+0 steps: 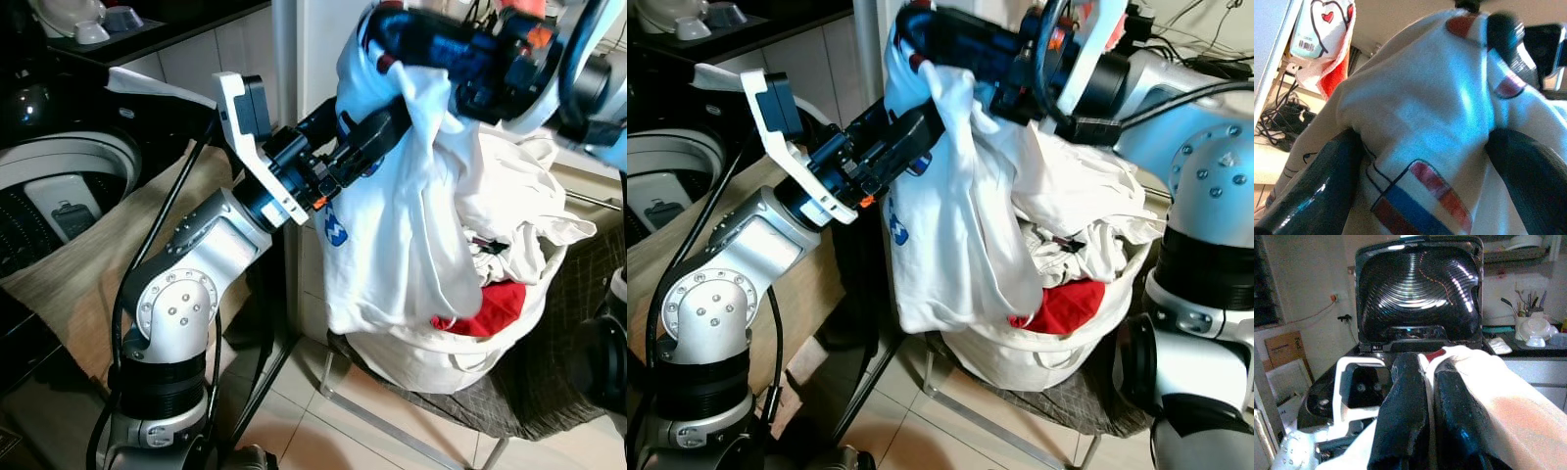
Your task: Clothes washing
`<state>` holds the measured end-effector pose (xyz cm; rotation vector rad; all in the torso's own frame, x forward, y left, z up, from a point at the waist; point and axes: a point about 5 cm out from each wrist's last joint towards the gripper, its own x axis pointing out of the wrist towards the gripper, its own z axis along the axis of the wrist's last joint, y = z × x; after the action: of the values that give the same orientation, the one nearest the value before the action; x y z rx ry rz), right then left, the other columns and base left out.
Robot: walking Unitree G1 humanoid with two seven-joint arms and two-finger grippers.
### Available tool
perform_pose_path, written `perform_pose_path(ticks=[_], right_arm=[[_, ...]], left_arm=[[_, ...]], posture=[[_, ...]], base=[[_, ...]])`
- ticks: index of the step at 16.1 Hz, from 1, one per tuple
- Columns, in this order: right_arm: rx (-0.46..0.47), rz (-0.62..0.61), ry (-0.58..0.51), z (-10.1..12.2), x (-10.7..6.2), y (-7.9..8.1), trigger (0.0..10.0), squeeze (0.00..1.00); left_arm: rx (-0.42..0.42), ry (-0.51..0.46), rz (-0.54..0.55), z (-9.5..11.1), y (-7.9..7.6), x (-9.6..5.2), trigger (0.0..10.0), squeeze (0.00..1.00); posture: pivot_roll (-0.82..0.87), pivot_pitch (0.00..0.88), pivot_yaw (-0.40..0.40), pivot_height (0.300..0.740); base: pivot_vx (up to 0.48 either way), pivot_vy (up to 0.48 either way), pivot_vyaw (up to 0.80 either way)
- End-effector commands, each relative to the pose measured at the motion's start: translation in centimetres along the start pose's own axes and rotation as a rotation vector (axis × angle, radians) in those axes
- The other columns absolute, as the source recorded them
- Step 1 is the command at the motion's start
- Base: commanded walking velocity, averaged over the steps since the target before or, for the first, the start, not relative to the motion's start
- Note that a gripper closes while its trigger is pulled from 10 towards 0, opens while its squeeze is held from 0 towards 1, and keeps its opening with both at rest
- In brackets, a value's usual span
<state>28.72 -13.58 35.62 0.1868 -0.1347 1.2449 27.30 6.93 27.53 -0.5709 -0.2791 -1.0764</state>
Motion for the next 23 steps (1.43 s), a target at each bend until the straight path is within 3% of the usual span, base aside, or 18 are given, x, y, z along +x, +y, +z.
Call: perform_pose_path(ticks=[1, 3, 7, 11, 14, 15, 16, 23], right_arm=[[-0.033, 0.000, 0.037, -0.5, 0.0, 0.3, 0.0, 0.00], [-0.030, -0.037, 0.056, -1.2, -0.6, 0.0, 0.0, 0.00], [-0.040, -0.044, 0.063, -1.5, -0.5, 0.2, 0.0, 0.00], [-0.025, -0.028, 0.021, -1.2, 0.1, 0.5, 0.0, 0.00], [-0.017, -0.020, 0.004, -1.0, 0.2, 0.5, 0.0, 0.00], [-0.016, -0.021, 0.001, -0.9, 0.2, 0.5, 0.0, 0.00], [-0.014, -0.024, -0.002, -0.9, 0.2, 0.5, 0.0, 0.00], [-0.013, -0.033, -0.008, -0.8, 0.3, 0.4, 0.0, 0.00]], left_arm=[[-0.023, -0.046, -0.035, 0.7, -0.6, 0.0, 10.0, 0.00], [-0.118, -0.128, -0.014, 1.6, 0.0, -0.4, 10.0, 0.00], [-0.128, -0.105, -0.047, 1.2, -0.4, -0.2, 10.0, 0.00], [-0.025, 0.044, -0.030, -0.4, -0.6, 0.1, 10.0, 0.00], [0.000, 0.073, 0.001, -1.0, -0.2, 0.0, 10.0, 0.00], [0.000, 0.068, 0.012, -1.0, -0.1, 0.0, 6.0, 0.00], [0.005, 0.058, 0.027, -0.8, 0.2, -0.1, 0.0, 0.00], [-0.022, 0.021, -0.004, -0.4, 0.2, -0.2, 0.0, 0.00]], posture=[[-0.05, 0.000, 0.013, 0.740], [-0.06, 0.000, 0.020, 0.740], [-0.07, 0.000, 0.033, 0.740], [-0.06, 0.000, 0.030, 0.740], [-0.06, 0.000, 0.028, 0.740], [-0.06, 0.000, 0.023, 0.740], [-0.06, 0.000, 0.022, 0.740], [-0.06, 0.000, 0.026, 0.740]], base=[[0.000, 0.000, 0.00], [0.000, 0.000, 0.00], [0.000, 0.000, 0.00], [0.000, 0.000, 0.00], [0.000, 0.000, 0.00], [0.000, 0.000, 0.00], [0.000, 0.000, 0.00], [0.000, 0.000, 0.00]])
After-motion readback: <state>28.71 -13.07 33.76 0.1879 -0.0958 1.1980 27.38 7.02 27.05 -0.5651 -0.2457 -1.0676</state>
